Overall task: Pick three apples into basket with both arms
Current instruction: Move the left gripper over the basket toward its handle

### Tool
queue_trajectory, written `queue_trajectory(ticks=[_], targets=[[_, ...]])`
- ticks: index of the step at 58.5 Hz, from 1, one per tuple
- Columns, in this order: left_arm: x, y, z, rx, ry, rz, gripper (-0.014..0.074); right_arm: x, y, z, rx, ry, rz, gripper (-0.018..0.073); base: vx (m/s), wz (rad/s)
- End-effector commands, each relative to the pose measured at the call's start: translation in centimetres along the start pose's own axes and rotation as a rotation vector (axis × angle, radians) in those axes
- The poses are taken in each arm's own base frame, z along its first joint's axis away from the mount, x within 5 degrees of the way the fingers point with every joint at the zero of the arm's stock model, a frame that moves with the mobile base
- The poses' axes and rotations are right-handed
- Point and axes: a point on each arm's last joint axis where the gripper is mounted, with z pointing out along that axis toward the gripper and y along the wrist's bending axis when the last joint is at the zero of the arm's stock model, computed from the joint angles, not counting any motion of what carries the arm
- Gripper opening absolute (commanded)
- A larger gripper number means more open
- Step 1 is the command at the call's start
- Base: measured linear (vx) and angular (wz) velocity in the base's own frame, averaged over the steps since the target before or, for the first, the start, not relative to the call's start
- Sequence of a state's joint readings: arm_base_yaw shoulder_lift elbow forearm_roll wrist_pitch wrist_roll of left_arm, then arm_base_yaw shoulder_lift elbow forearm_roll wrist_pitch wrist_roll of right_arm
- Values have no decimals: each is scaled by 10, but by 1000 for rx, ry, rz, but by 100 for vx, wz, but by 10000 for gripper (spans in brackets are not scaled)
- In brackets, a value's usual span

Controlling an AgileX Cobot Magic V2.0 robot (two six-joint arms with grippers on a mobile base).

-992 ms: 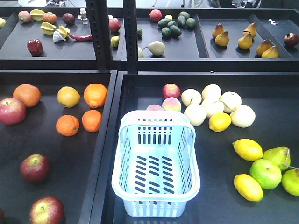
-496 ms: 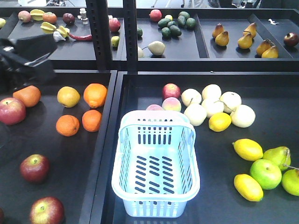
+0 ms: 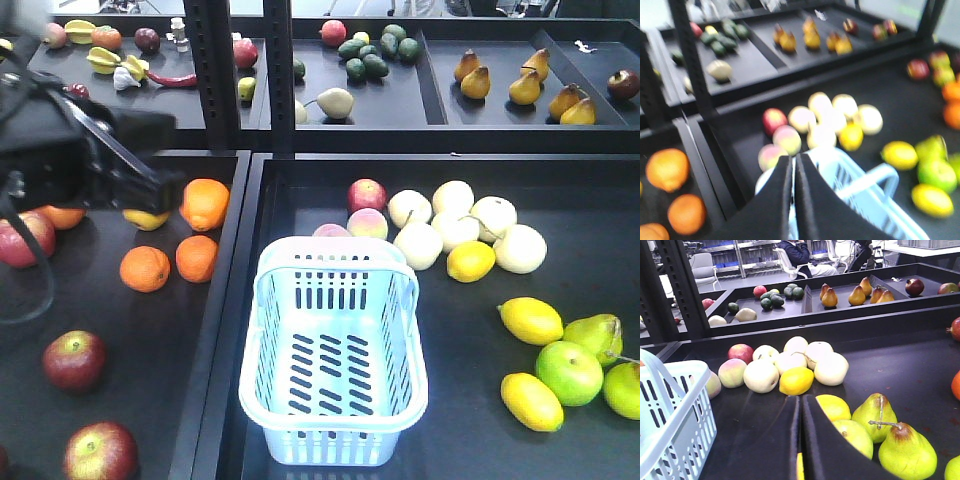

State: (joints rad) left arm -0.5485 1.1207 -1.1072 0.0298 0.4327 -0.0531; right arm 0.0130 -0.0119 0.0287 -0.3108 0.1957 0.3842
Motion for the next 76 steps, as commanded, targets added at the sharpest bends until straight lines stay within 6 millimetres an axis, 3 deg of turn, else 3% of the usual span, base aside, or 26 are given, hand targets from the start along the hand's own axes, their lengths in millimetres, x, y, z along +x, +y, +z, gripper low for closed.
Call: queue_trajectory(ticks=[1,18,29,40,53,57,63,76], targets=[[-19,-8,-5,69,-64,31,-6,-3,2,0,-20,-69,-24,-8,0,0],[-52,-19,1,184,-54,155,-6,-3,2,0,-20,-69,-24,-8,0,0],[-63,-21,19,196,-27,179,8,-3,2,0,-20,-69,-24,-8,0,0],[-55,-21,40,201,22,172,138,-3,2,0,-20,-69,-24,-8,0,0],[-45,-21,59,206,78,170,471,-3,2,0,-20,-67,-24,-8,0,0],[-41,-21,66,208,98,168,535,-3,2,0,-20,-67,-24,-8,0,0],[-33,-21,79,217,142,197,562,-3,2,0,-20,-68,-24,-8,0,0],[-14,-27,110,246,218,258,519,-3,2,0,-20,-68,-24,-8,0,0]])
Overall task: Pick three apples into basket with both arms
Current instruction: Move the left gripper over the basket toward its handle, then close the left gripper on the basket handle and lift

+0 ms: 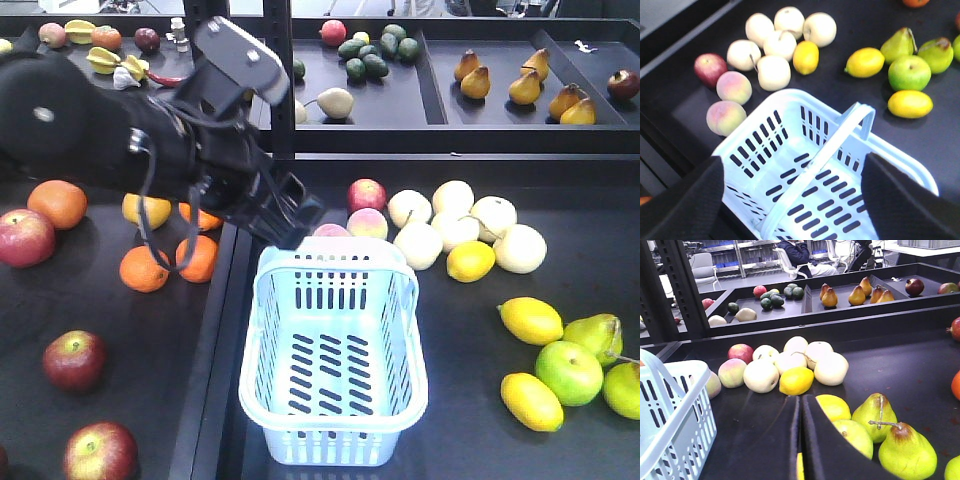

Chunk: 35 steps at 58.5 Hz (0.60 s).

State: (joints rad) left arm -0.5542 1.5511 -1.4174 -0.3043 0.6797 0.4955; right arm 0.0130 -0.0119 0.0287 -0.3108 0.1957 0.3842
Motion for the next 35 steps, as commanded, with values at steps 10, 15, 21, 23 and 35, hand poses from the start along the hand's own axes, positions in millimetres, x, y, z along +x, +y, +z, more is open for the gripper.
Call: queue_trajectory(ticks=[10,15,21,23,35], targets=[[-9,-8,20,20,-33,72,484,-3,2,0,-20,-68,-24,-8,0,0],[-5,-7,30,27,-8,91,482,-3,2,0,-20,-68,-24,-8,0,0],[-3,-7,36,28,2,100,482,-3,2,0,-20,-68,-24,-8,0,0],[-3,-7,36,26,-1,107,482,-3,2,0,-20,-69,-24,-8,0,0],[-5,-5,37,8,-21,153,482,-3,2,0,-20,-69,-24,-8,0,0]])
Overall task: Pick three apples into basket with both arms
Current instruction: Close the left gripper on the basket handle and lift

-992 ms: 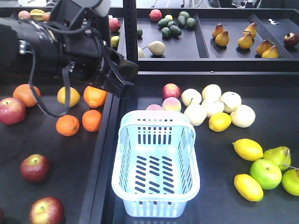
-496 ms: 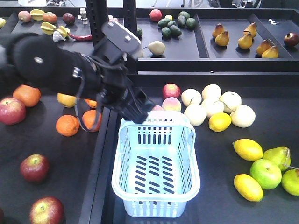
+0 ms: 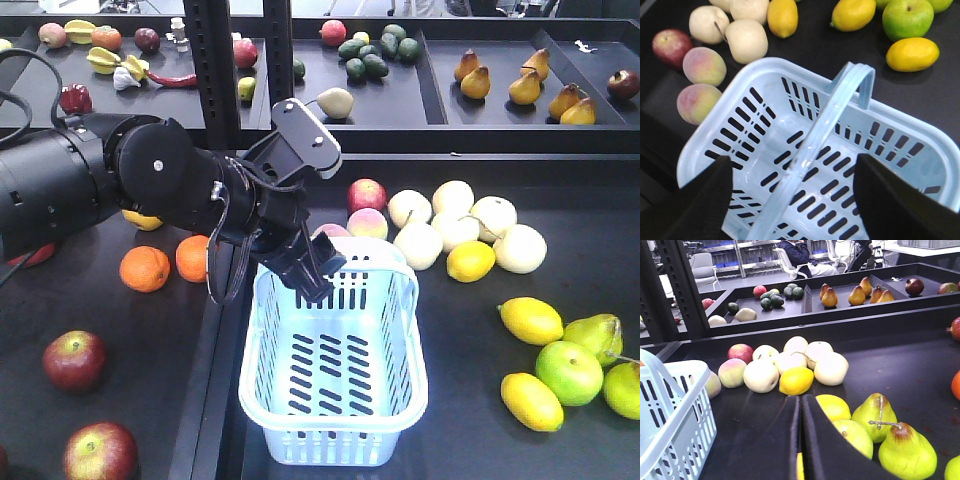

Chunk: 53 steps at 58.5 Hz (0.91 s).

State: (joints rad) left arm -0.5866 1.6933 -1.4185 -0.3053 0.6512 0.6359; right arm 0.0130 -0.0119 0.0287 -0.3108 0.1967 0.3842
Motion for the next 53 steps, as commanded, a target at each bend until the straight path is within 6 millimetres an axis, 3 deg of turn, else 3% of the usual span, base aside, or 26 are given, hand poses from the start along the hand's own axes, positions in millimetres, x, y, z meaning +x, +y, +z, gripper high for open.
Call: queue_trajectory(ticks=[1,20,38,53], targets=[[-20,2,-23,-55,-120,21,482,-3,2,0,-21,-70,-24,-8,0,0],[-19,6,-19,-91,-116,53,482,-3,2,0,-21,-70,-24,-8,0,0],[-6,8,18,-57,-42,32,482,-3,2,0,-21,-70,-24,-8,0,0],[-2,11,35,-71,-41,32,482,-3,2,0,-20,-69,-24,-8,0,0]])
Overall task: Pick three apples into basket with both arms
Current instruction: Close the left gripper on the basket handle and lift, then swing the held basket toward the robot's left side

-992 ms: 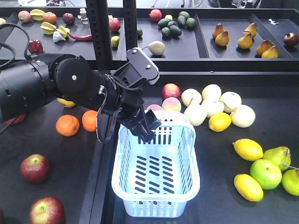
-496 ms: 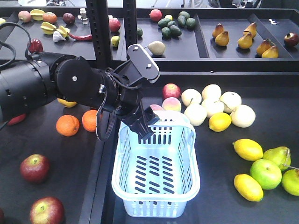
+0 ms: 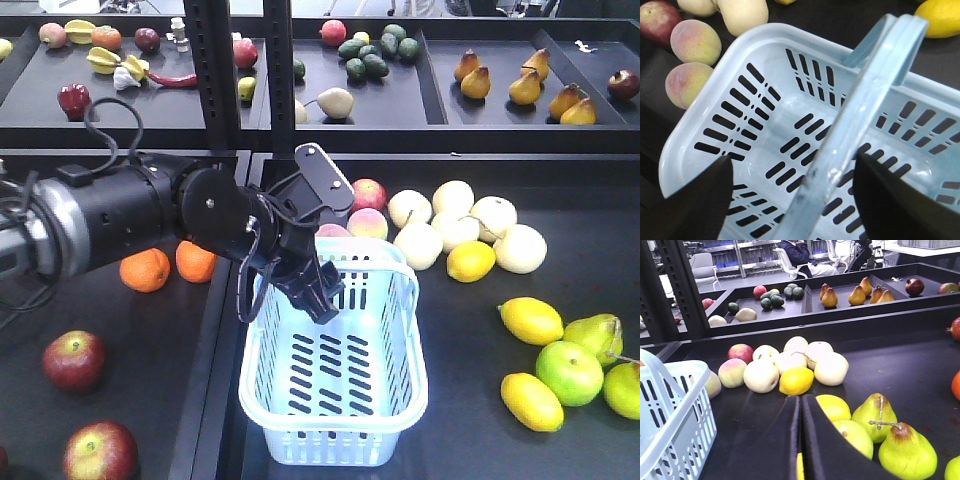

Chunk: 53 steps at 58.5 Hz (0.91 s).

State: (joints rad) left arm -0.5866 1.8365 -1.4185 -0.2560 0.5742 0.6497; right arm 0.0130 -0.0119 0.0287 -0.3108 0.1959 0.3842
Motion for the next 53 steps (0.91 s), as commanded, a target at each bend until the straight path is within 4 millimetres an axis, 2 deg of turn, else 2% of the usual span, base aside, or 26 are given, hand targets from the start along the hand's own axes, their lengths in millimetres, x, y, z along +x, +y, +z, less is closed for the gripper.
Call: queue_trajectory(ticks=[1,7,11,17,25,44,53], targets=[[-21,5,-23,-60,-125,-3,482,-3,2,0,-20,-68,-24,-8,0,0],[-21,5,-23,-58,-122,-3,448,-3,2,0,-20,-68,-24,-8,0,0],[-21,4,-24,-57,-121,-2,385,-3,2,0,-20,-68,-24,-8,0,0],[-24,4,-32,-63,-139,-2,226,-3,2,0,-20,-68,-24,-8,0,0],[-30,4,-53,-82,-183,4,-11,-3,2,0,-20,-68,-24,-8,0,0],[-42,-1,-120,-125,-304,5,-8,-3,2,0,-20,-68,-24,-8,0,0],[-37,-11,-153,-68,-283,-110,-8,-3,2,0,-21,-69,-24,-8,0,0]])
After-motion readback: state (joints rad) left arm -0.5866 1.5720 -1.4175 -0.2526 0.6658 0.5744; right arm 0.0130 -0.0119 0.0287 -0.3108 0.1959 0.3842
